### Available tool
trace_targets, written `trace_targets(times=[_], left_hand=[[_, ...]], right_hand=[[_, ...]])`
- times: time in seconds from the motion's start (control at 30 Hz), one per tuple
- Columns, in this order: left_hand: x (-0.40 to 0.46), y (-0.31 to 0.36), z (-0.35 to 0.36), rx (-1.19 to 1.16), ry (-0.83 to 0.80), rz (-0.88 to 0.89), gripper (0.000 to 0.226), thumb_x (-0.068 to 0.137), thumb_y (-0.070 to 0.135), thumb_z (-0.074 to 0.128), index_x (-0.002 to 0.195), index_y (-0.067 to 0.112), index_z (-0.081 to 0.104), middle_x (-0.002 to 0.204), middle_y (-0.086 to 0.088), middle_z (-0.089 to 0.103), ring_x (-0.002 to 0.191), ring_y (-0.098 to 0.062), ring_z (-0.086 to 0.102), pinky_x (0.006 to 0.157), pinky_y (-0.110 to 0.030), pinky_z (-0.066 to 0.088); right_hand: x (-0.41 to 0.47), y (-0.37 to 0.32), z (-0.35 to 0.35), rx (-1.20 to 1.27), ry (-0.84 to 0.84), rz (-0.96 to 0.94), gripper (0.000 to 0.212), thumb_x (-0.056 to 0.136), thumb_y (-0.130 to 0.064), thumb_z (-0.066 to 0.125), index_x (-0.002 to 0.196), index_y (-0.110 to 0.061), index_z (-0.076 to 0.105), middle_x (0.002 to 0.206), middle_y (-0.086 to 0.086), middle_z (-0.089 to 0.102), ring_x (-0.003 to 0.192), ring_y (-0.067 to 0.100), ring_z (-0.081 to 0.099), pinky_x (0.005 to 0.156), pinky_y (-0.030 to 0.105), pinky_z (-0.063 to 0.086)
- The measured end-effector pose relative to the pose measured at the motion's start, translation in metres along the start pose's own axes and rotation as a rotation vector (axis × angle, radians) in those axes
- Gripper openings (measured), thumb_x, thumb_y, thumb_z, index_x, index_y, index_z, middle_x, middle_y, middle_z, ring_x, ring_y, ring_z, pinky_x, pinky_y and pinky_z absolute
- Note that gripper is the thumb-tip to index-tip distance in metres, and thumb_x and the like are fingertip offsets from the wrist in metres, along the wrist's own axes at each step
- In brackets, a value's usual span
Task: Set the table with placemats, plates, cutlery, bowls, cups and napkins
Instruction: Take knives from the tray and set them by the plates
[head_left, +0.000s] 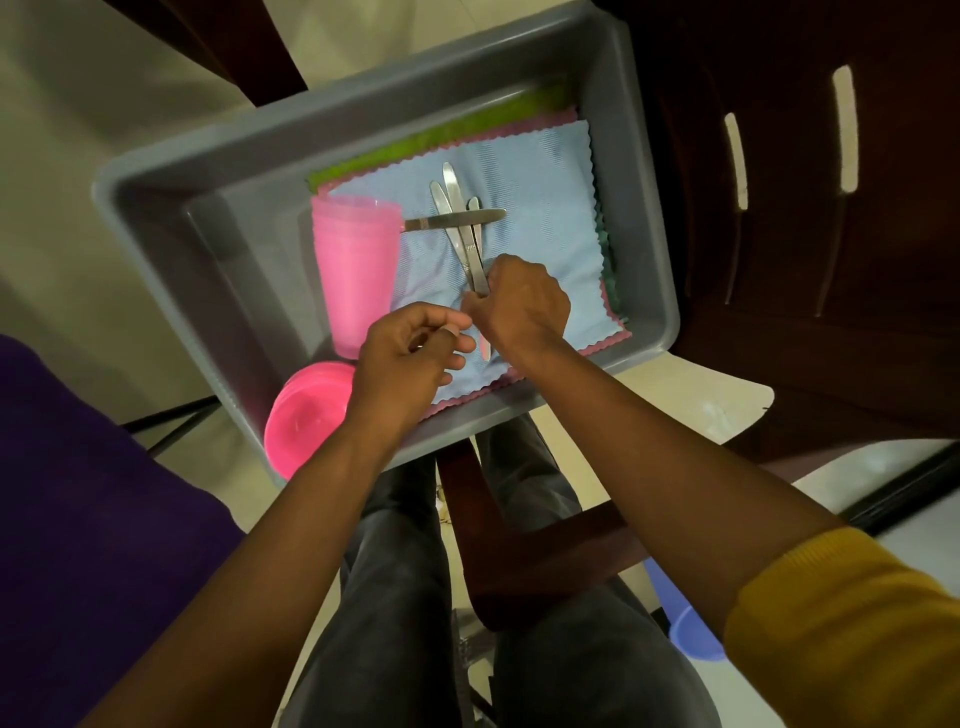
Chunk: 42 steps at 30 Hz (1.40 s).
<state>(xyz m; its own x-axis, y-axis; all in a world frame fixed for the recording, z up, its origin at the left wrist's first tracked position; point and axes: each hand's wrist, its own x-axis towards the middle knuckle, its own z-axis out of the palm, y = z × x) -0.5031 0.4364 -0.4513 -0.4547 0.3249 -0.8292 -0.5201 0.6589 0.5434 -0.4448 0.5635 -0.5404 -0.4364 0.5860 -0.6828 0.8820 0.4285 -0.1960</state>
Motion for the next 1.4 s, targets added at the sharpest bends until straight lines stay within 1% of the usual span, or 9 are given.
trace_targets(times=[0.23,0.37,0.57,0.7,0.9,1.1,1.2,1.3,1.4], left_hand=[[-0.001,-0.007,-0.004,0.009,0.001,-0.025,0.025,0.104,0.008,0.058,0.094,0.025,0.073,0.080,0.010,0.077,0.083,-0.020,0.073,0.081,-0.040,0.061],[-0.008,-0.009,-0.002,0.004,-0.014,-0.003,0.018,0.105,0.009,0.056,0.104,0.010,0.074,0.094,-0.002,0.076,0.089,-0.020,0.071,0.083,-0.041,0.059],[-0.005,-0.014,-0.005,-0.015,0.012,-0.018,0.024,0.103,0.010,0.059,0.094,0.026,0.074,0.082,0.009,0.078,0.082,-0.018,0.074,0.076,-0.033,0.062],[-0.007,-0.018,-0.005,-0.026,0.020,-0.011,0.023,0.103,0.010,0.058,0.096,0.025,0.074,0.086,0.006,0.078,0.082,-0.017,0.074,0.075,-0.031,0.061],[-0.012,-0.022,-0.002,-0.052,0.010,-0.041,0.023,0.102,0.009,0.057,0.096,0.023,0.075,0.089,-0.001,0.078,0.079,-0.014,0.071,0.067,-0.026,0.057],[-0.016,-0.029,0.003,-0.034,0.005,-0.045,0.018,0.103,0.012,0.059,0.102,0.019,0.075,0.092,-0.001,0.079,0.083,-0.017,0.075,0.074,-0.029,0.061],[-0.018,-0.033,0.004,-0.029,-0.005,-0.038,0.017,0.103,0.012,0.059,0.104,0.019,0.075,0.092,0.000,0.079,0.084,-0.018,0.075,0.078,-0.031,0.062],[-0.019,-0.034,0.006,-0.033,-0.007,-0.035,0.018,0.102,0.012,0.059,0.102,0.021,0.075,0.093,0.000,0.079,0.082,-0.015,0.074,0.076,-0.028,0.062],[-0.017,-0.034,0.012,-0.039,0.015,-0.055,0.012,0.102,0.020,0.063,0.105,0.025,0.073,0.107,0.001,0.076,0.084,-0.015,0.076,0.080,-0.035,0.063]], right_hand=[[-0.005,-0.008,0.001,-0.052,0.028,0.023,0.029,0.097,-0.045,0.066,0.115,-0.023,0.069,0.109,0.000,0.073,0.093,0.021,0.071,0.070,0.027,0.044],[-0.009,-0.013,0.005,-0.060,0.032,0.020,0.029,0.098,-0.043,0.066,0.117,-0.021,0.068,0.112,0.001,0.073,0.096,0.021,0.071,0.071,0.027,0.043],[-0.013,-0.003,0.008,-0.090,0.107,0.017,0.036,0.099,-0.050,0.062,0.122,-0.022,0.067,0.117,0.000,0.071,0.099,0.022,0.070,0.074,0.027,0.044],[-0.015,-0.003,0.011,-0.090,0.128,0.014,0.033,0.099,-0.047,0.064,0.119,-0.021,0.069,0.115,0.001,0.072,0.098,0.022,0.070,0.073,0.027,0.045],[-0.008,-0.007,0.003,0.002,0.056,0.061,0.032,0.092,-0.049,0.072,0.107,-0.021,0.069,0.105,0.000,0.073,0.089,0.020,0.071,0.069,0.027,0.046],[-0.010,-0.006,0.003,0.042,0.057,0.012,0.030,0.092,-0.047,0.073,0.108,-0.020,0.071,0.105,0.000,0.074,0.090,0.022,0.071,0.069,0.027,0.049],[-0.011,0.001,0.004,0.125,-0.004,0.008,0.028,0.092,-0.045,0.073,0.105,-0.020,0.074,0.102,0.000,0.075,0.083,0.019,0.070,0.067,0.025,0.049],[-0.015,0.012,-0.004,0.215,-0.143,0.034,0.028,0.086,-0.043,0.081,0.092,-0.017,0.072,0.087,-0.001,0.070,0.074,0.018,0.069,0.058,0.022,0.046],[-0.034,0.021,-0.018,0.357,-0.285,0.112,0.032,0.083,-0.038,0.086,0.072,-0.013,0.069,0.070,0.001,0.069,0.058,0.016,0.068,0.055,0.027,0.057]])
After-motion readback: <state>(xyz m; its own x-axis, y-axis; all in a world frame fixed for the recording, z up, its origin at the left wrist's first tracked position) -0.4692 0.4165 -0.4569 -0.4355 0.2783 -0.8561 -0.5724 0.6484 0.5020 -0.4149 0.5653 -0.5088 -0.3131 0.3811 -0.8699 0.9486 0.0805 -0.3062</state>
